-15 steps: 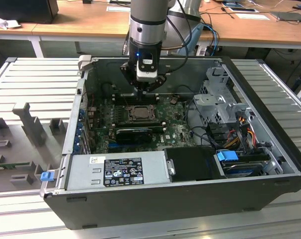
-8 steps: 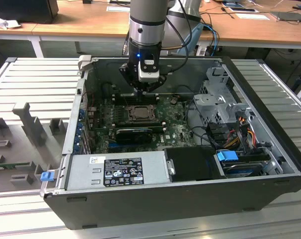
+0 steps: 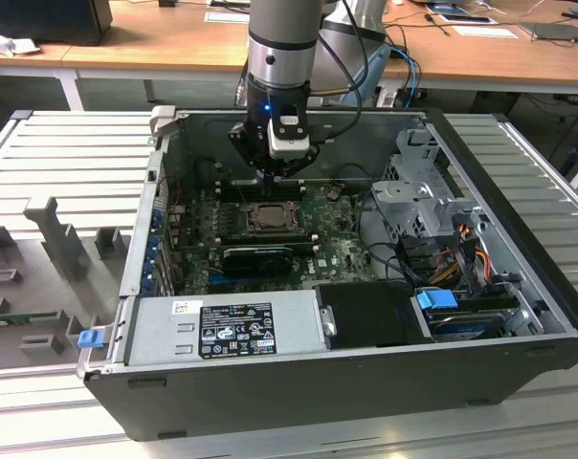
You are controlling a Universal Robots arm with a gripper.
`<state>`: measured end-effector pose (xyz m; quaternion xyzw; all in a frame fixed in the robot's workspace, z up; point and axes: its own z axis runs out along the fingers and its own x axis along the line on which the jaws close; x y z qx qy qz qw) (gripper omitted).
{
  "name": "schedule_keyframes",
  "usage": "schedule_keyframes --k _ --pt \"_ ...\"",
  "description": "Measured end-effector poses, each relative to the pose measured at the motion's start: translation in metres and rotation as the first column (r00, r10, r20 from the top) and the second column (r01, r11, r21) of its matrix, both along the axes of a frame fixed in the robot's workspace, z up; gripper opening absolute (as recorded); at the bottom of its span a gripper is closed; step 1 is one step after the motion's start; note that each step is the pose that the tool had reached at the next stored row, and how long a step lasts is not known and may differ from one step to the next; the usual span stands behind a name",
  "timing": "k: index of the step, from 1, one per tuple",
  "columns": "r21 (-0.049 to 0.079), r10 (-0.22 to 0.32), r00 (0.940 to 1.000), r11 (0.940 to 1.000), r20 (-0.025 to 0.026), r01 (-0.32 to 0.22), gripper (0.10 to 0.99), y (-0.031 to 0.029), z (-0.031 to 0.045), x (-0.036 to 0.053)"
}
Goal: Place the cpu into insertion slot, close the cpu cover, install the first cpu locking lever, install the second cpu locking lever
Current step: 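Install the first cpu locking lever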
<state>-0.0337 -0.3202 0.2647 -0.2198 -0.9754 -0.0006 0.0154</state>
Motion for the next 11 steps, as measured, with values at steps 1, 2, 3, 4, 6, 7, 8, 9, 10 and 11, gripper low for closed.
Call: schedule_keyframes --k 1,2,3,4,6,7,8,9,10,11 --pt "0.000 0.008 1.0000 1.0000 0.0000 -0.008 0.106 0.0000 -0.0001 -0.0001" --pt "0.000 0.015 0.9999 0.9999 0.0000 -0.015 0.106 0.0000 -0.0003 -0.0001" --pt "0.000 0.024 0.9997 0.9997 0.0000 -0.024 0.106 0.0000 -0.0004 -0.0001" --pt "0.000 0.030 0.9996 0.9996 0.0000 -0.030 0.106 0.0000 -0.0005 -0.0002" --pt "0.000 0.044 0.9991 0.9991 0.0000 -0.044 0.106 0.0000 -0.0008 -0.0003" --pt "0.000 0.051 0.9987 0.9987 0.0000 -0.051 0.106 0.0000 -0.0009 -0.0003" --pt "0.000 0.058 0.9983 0.9983 -0.0001 -0.058 0.106 0.0000 -0.0009 -0.0004" --pt "0.000 0.072 0.9974 0.9974 0.0000 -0.072 0.106 0.0000 -0.0010 -0.0004" --pt "0.000 0.089 0.9960 0.9960 0.0000 -0.089 0.106 0.0000 -0.0010 -0.0004" --pt "0.000 0.123 0.9924 0.9924 0.0001 -0.123 0.106 0.0000 -0.0010 -0.0004"
